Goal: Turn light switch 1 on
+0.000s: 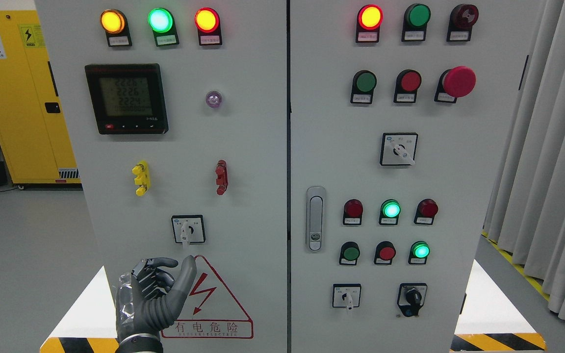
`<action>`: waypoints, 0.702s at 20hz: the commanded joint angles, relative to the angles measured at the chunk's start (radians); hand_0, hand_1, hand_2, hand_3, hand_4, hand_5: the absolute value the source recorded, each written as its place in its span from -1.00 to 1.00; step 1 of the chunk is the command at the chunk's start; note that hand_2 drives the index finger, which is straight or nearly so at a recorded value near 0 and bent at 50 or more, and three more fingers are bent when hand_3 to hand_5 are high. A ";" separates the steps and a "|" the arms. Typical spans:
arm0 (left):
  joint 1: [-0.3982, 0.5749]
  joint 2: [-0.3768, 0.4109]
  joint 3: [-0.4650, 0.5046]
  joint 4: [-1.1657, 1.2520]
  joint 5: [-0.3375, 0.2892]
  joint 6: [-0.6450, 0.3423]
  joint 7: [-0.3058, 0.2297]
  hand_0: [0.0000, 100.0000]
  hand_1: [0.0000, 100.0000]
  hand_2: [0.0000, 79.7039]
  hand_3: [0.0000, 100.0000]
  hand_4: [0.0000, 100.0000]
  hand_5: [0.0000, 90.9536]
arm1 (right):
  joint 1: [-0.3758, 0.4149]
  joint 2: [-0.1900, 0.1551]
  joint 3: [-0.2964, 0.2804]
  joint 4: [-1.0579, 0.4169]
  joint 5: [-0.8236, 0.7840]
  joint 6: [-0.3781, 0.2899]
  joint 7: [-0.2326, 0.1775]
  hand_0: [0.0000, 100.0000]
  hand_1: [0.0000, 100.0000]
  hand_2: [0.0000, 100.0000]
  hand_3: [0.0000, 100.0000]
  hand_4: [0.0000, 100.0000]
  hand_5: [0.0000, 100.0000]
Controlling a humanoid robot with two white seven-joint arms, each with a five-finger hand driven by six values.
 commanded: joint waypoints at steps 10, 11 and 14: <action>-0.066 -0.009 0.011 0.027 -0.001 0.039 0.002 -0.66 0.48 0.42 0.78 0.76 0.88 | 0.000 0.000 0.000 0.000 0.000 0.000 0.001 -1.00 0.00 -0.92 -1.00 -1.00 -1.00; -0.066 -0.009 0.012 0.027 -0.002 0.039 0.004 -0.66 0.48 0.42 0.78 0.76 0.88 | 0.000 0.000 0.000 0.000 0.000 0.000 0.001 -1.00 0.00 -0.92 -1.00 -1.00 -1.00; -0.069 -0.009 0.017 0.031 -0.001 0.040 0.004 -0.67 0.48 0.42 0.78 0.77 0.88 | 0.000 0.000 0.000 0.000 0.000 0.000 0.001 -1.00 0.00 -0.92 -1.00 -1.00 -1.00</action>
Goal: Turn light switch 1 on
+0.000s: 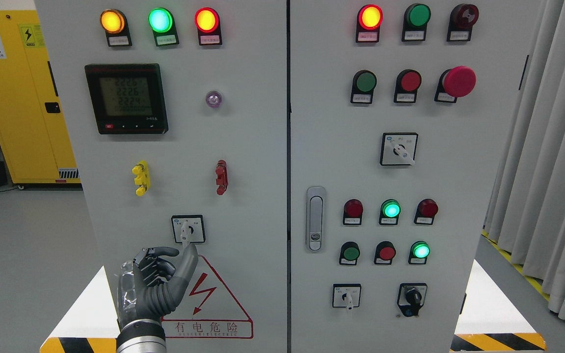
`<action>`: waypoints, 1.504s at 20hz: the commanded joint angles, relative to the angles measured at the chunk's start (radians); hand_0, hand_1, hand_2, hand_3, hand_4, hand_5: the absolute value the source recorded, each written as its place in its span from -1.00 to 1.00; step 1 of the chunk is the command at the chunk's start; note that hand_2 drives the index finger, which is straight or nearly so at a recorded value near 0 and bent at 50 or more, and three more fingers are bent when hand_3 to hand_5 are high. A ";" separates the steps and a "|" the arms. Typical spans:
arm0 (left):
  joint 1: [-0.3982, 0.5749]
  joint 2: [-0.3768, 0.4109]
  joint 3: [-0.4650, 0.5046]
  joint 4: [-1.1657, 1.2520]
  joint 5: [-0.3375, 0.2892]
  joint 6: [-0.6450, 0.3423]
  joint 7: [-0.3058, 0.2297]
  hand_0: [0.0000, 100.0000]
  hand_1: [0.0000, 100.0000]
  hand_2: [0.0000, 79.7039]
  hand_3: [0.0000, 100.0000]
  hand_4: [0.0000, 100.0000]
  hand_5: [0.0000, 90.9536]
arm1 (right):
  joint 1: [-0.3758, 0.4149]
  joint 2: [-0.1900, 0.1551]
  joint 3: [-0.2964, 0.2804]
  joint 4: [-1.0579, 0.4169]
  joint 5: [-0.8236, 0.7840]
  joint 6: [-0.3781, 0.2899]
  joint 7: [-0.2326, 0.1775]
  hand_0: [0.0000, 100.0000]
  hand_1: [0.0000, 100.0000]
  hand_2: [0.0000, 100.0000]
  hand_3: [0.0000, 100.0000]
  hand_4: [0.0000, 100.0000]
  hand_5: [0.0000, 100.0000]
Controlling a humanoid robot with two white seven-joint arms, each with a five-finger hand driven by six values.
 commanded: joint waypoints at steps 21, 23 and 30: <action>-0.037 -0.005 0.005 0.030 -0.005 0.019 0.002 -0.70 0.48 0.44 0.79 0.77 0.89 | 0.000 0.000 0.000 0.000 0.000 0.000 0.001 -1.00 0.00 -0.92 -1.00 -1.00 -1.00; -0.037 -0.005 0.005 0.030 -0.006 0.019 0.002 -0.70 0.48 0.45 0.79 0.77 0.89 | 0.000 0.000 0.000 0.000 0.000 0.000 0.001 -1.00 0.00 -0.92 -1.00 -1.00 -1.00; -0.037 -0.006 0.008 0.036 -0.018 0.030 0.001 -0.66 0.45 0.45 0.79 0.78 0.89 | 0.000 0.000 0.000 0.000 0.000 0.000 0.001 -1.00 0.00 -0.92 -1.00 -1.00 -1.00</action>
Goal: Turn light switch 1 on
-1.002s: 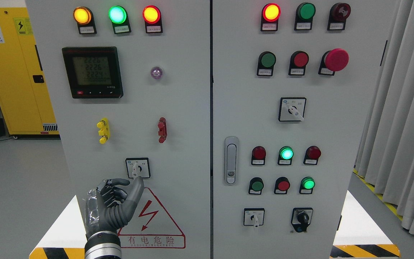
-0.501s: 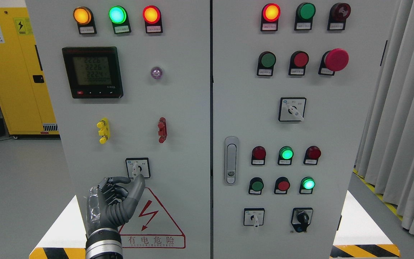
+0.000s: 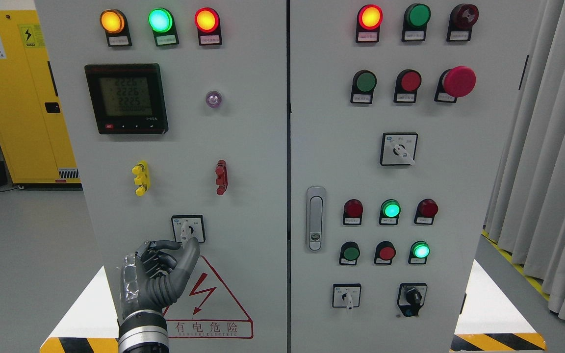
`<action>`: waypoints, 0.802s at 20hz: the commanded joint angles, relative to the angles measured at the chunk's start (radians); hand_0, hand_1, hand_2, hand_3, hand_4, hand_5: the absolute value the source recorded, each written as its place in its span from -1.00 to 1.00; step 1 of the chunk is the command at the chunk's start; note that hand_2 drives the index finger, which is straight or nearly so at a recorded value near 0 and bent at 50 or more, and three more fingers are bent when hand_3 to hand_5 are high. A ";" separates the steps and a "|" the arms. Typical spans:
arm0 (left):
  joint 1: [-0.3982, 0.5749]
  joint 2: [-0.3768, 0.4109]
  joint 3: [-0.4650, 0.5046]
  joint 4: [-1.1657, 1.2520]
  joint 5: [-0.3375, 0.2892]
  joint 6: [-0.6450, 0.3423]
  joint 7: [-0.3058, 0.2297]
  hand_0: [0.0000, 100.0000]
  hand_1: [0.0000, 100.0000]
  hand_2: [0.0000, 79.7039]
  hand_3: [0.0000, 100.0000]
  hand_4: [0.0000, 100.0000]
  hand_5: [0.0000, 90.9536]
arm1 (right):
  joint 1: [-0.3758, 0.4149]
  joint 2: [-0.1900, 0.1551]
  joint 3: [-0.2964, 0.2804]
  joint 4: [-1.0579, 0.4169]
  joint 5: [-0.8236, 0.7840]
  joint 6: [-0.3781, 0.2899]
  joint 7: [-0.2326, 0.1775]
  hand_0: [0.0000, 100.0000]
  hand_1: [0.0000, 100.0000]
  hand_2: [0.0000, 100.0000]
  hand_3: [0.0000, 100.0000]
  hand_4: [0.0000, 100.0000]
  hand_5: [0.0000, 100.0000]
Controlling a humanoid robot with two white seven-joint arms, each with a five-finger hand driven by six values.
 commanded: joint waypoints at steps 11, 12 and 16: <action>-0.014 -0.002 -0.003 0.017 -0.009 0.011 -0.003 -0.55 0.43 0.49 0.80 0.78 0.90 | 0.000 0.000 0.000 0.000 0.000 0.000 -0.001 -1.00 0.00 -0.92 -1.00 -1.00 -1.00; -0.014 -0.002 -0.003 0.020 -0.009 0.011 -0.004 -0.54 0.42 0.50 0.80 0.78 0.90 | 0.000 0.000 0.000 0.000 0.000 0.000 -0.001 -1.00 0.00 -0.92 -1.00 -1.00 -1.00; -0.025 -0.004 -0.003 0.023 -0.009 0.011 -0.004 -0.50 0.42 0.49 0.80 0.78 0.90 | 0.000 0.000 0.000 0.000 0.000 0.000 0.001 -1.00 0.00 -0.92 -1.00 -1.00 -1.00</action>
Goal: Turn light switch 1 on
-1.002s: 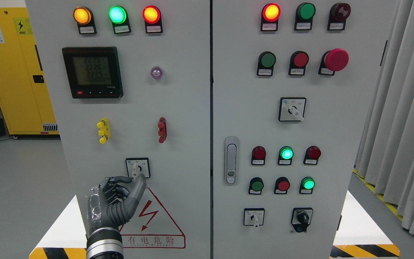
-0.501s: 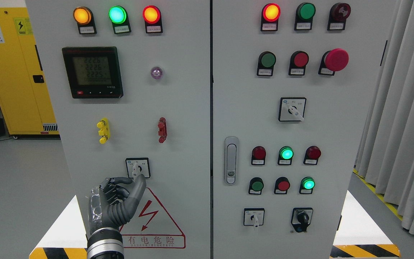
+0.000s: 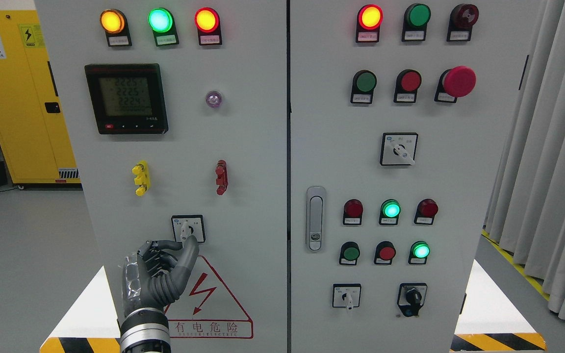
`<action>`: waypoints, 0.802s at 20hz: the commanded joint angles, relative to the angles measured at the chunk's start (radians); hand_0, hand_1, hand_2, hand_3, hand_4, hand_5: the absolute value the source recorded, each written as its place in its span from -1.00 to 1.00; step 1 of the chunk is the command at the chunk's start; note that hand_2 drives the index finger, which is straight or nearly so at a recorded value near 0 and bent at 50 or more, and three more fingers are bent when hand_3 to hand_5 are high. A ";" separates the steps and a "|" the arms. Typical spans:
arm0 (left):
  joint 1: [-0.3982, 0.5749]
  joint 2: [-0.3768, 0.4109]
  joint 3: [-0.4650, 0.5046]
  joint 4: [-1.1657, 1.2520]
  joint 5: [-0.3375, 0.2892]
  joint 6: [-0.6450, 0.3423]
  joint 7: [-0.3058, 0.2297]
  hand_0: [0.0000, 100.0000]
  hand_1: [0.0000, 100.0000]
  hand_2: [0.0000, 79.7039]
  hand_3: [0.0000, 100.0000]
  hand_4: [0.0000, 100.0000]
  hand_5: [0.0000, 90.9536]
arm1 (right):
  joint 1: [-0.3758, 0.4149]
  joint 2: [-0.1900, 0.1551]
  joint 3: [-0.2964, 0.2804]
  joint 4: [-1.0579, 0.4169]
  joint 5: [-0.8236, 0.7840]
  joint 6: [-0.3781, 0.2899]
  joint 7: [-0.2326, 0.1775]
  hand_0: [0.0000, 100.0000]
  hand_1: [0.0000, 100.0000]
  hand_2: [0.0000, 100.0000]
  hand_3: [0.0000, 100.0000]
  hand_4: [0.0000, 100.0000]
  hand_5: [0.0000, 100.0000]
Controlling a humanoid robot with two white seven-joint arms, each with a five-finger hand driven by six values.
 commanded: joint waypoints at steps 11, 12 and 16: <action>-0.020 -0.002 -0.003 0.023 0.001 0.000 -0.002 -0.48 0.40 0.50 0.81 0.78 0.90 | 0.000 0.000 0.000 0.000 0.000 0.000 0.001 -1.00 0.00 -0.92 -1.00 -1.00 -1.00; -0.020 -0.002 -0.003 0.024 0.001 0.000 -0.002 -0.47 0.40 0.50 0.81 0.78 0.90 | 0.000 0.000 0.000 0.000 0.000 0.000 0.001 -1.00 0.00 -0.92 -1.00 -1.00 -1.00; -0.021 -0.002 -0.005 0.026 0.001 0.002 -0.002 -0.47 0.39 0.50 0.81 0.79 0.90 | 0.000 0.000 0.000 0.000 0.000 0.000 -0.001 -1.00 0.00 -0.92 -1.00 -1.00 -1.00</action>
